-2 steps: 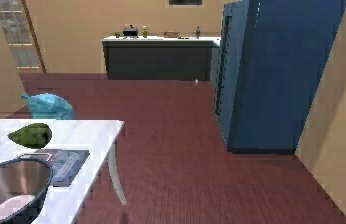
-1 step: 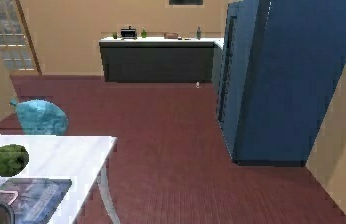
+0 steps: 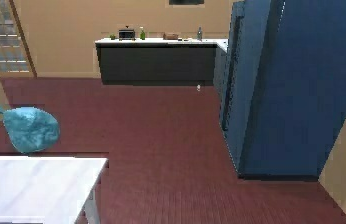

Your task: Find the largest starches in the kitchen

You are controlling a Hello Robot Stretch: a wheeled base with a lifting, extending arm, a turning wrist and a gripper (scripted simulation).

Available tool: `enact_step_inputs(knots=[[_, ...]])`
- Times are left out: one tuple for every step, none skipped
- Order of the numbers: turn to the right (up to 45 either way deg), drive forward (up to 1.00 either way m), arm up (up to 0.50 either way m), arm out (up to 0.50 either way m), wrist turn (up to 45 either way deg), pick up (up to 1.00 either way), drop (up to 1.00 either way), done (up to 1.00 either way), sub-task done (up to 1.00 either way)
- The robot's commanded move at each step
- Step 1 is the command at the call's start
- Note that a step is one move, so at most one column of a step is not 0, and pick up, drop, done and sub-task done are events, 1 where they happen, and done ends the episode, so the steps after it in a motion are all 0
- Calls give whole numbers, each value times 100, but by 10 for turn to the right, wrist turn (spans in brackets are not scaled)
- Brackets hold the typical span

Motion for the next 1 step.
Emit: enact_step_inputs(knots=[[450,0,0,0,0,0,0,0,0]])
